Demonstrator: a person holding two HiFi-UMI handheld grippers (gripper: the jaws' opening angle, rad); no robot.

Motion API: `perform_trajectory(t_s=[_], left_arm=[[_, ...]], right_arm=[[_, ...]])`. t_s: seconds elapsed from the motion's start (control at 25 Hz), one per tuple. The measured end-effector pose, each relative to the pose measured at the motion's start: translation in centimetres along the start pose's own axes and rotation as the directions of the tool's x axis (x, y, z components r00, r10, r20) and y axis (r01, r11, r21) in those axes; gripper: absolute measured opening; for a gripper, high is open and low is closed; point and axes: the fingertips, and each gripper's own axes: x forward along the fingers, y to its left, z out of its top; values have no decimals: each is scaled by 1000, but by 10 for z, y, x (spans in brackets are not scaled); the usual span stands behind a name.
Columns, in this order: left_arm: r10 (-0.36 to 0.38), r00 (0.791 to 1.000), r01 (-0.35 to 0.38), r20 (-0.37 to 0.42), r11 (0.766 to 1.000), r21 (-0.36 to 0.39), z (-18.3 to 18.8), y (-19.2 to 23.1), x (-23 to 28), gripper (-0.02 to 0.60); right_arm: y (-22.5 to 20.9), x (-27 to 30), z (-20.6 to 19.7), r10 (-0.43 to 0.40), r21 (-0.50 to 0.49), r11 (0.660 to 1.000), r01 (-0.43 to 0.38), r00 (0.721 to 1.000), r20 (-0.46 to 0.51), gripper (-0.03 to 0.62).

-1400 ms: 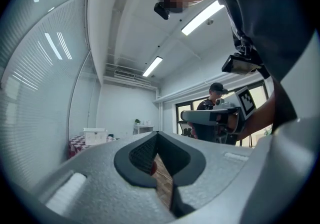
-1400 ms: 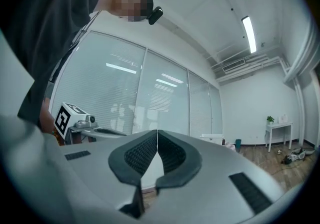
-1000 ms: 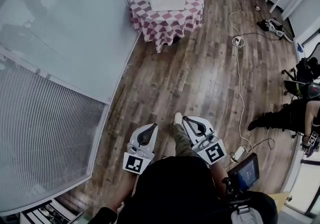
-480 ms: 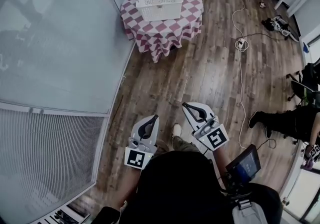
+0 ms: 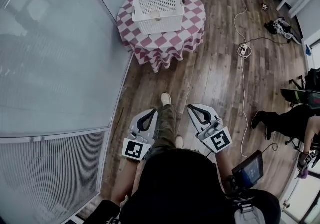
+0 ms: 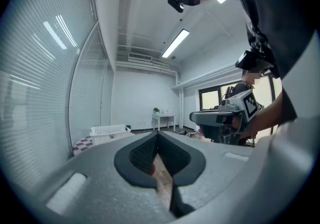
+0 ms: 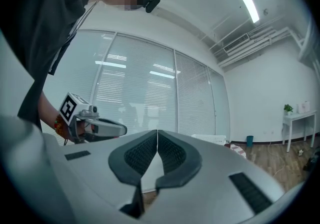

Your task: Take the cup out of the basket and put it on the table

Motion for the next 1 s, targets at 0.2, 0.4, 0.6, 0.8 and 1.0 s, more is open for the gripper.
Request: perform_trajectory(t_s=[0.2, 0.4, 0.6, 0.8, 1.0], left_arm=[[-58, 998, 58, -31, 998, 1, 2, 82, 97, 5], [-115, 992, 114, -47, 993, -31, 25, 163, 188, 5], [-144, 988, 144, -59, 990, 2, 33, 239, 257, 5], [-166, 968, 187, -187, 977, 103, 24, 291, 321, 5], [-209, 920, 284, -331, 939, 194, 8, 326, 368, 5]], right_arm=[[-68, 63, -9, -52, -8, 999, 52, 996, -70, 12], [-129, 146, 0, -43, 5, 999, 44, 994, -103, 12], [-178, 218, -5, -50, -5, 999, 50, 990, -133, 12], [-224, 250, 0, -96, 8, 995, 98, 987, -129, 12], [-255, 267, -18, -140, 58, 987, 152, 975, -172, 12]])
